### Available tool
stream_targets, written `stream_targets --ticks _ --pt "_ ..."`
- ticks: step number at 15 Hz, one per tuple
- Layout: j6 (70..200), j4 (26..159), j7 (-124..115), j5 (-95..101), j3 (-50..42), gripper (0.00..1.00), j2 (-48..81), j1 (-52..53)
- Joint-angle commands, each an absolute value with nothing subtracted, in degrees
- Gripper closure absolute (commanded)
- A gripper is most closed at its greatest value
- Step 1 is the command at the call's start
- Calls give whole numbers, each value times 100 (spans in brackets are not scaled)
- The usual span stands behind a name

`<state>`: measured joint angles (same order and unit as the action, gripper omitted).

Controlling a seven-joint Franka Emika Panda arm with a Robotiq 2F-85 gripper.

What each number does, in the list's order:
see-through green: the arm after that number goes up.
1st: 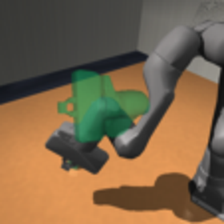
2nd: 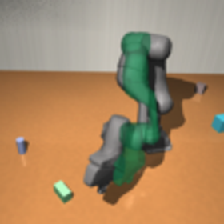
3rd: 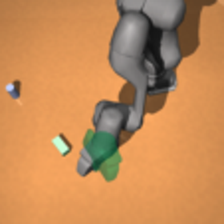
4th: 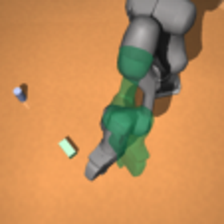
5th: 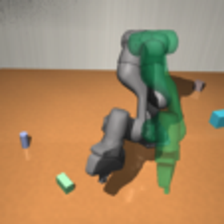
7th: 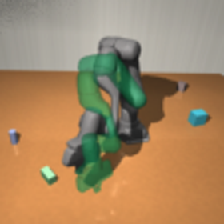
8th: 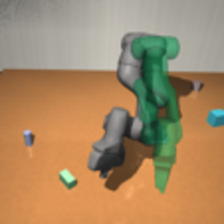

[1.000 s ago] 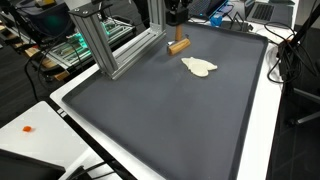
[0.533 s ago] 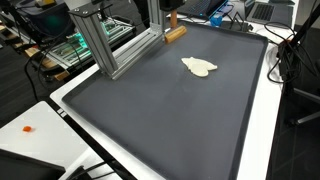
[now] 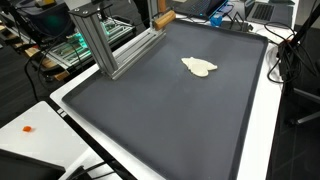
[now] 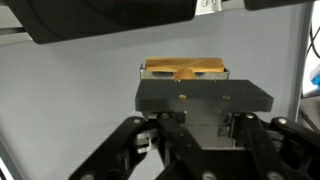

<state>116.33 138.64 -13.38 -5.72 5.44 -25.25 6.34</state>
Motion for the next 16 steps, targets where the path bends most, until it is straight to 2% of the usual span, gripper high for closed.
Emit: stream_targets --ticks 1,16 --pt "11336 14201 -990 -833 507 77 -3178 680" --pt "11133 14808 -684 -810 770 77 -3964 997"
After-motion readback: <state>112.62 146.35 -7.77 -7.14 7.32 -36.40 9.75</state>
